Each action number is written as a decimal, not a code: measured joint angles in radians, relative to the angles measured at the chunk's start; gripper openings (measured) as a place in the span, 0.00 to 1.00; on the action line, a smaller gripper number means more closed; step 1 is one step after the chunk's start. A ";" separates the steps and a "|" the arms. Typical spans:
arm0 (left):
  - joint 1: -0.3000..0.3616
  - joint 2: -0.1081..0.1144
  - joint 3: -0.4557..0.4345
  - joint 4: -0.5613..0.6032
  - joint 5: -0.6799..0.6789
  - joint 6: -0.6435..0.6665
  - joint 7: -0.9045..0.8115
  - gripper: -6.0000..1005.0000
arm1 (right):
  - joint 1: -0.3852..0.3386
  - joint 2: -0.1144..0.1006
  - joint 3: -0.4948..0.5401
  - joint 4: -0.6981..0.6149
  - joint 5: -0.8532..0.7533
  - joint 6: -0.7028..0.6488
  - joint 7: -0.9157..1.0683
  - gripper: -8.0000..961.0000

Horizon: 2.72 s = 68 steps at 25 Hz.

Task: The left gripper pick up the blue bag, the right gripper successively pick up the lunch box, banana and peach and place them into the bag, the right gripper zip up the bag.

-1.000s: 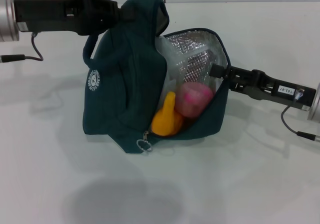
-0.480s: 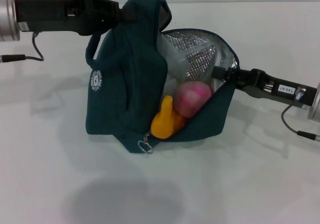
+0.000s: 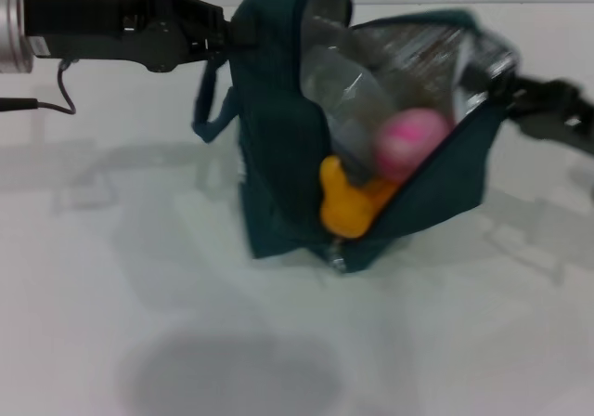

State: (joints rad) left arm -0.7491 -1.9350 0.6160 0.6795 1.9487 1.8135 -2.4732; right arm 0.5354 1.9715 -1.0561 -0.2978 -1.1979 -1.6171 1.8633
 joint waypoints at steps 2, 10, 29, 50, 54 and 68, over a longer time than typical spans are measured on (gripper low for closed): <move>-0.009 0.009 0.017 0.000 0.000 0.016 -0.032 0.04 | 0.000 -0.021 0.032 0.000 0.000 -0.056 0.002 0.19; -0.041 0.015 0.121 -0.050 -0.004 0.047 -0.085 0.04 | 0.000 -0.082 0.061 -0.004 -0.011 -0.138 0.058 0.12; 0.013 -0.036 0.129 -0.088 0.005 -0.117 0.006 0.04 | -0.011 -0.068 0.059 -0.024 -0.096 0.019 0.032 0.05; 0.010 -0.064 0.128 -0.093 -0.001 -0.123 0.042 0.04 | -0.097 -0.079 0.099 -0.068 -0.084 -0.045 -0.043 0.56; 0.011 -0.065 0.127 -0.099 -0.002 -0.123 0.042 0.04 | -0.143 -0.085 0.139 -0.083 -0.083 -0.132 -0.076 0.69; 0.015 -0.075 0.123 -0.100 -0.005 -0.133 0.045 0.04 | -0.201 0.007 0.147 -0.138 -0.404 -0.457 -0.652 0.91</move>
State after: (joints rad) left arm -0.7336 -2.0101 0.7393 0.5798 1.9434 1.6804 -2.4283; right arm 0.3342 1.9786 -0.9086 -0.4362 -1.6023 -2.0738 1.2115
